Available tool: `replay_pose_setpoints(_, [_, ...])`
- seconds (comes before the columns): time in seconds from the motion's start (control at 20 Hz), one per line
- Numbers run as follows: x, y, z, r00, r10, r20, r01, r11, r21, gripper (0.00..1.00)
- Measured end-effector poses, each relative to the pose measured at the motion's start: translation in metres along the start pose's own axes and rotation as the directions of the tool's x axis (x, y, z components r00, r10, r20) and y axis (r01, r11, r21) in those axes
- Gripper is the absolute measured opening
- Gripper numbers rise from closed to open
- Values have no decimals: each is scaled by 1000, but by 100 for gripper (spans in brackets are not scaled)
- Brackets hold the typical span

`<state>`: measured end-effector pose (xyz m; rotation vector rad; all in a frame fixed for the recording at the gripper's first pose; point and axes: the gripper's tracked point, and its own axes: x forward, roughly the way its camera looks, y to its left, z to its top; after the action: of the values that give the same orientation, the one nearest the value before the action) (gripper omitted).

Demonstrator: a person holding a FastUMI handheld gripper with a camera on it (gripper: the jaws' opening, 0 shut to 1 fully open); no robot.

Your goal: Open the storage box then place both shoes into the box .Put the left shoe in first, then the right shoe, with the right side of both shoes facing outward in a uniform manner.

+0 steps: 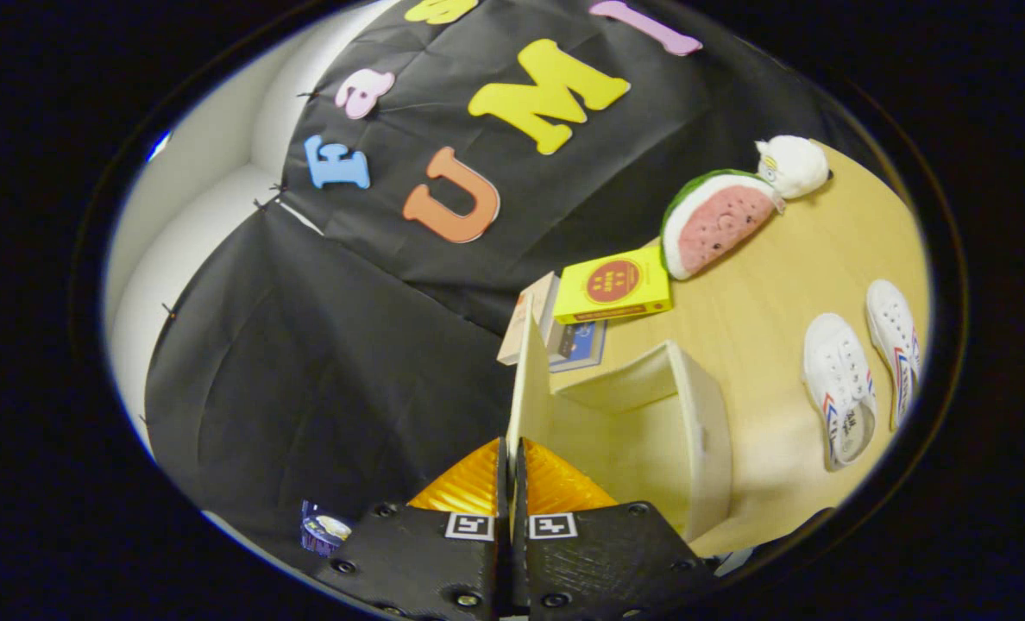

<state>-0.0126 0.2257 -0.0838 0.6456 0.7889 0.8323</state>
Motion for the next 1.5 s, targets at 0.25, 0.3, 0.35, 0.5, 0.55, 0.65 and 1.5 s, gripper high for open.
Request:
replay_pose_setpoints(0.25, [49,70,-27,1000,4,1,-3,989,-148,0])
replay_pose_setpoints(0.3, [60,82,-34,1000,1,-2,-1,985,-174,0])
replay_pose_setpoints(0.35, [71,91,-39,1000,-2,-5,1,980,-197,0])
replay_pose_setpoints(0.5, [95,116,-57,1000,-4,12,8,953,-303,12])
replay_pose_setpoints(0.55, [101,121,-61,1000,-6,20,12,942,-335,15])
replay_pose_setpoints(0.65, [108,128,-63,999,-18,51,37,921,-388,39])
replay_pose_setpoints(1.5, [-17,21,24,905,-220,364,379,806,-455,95])
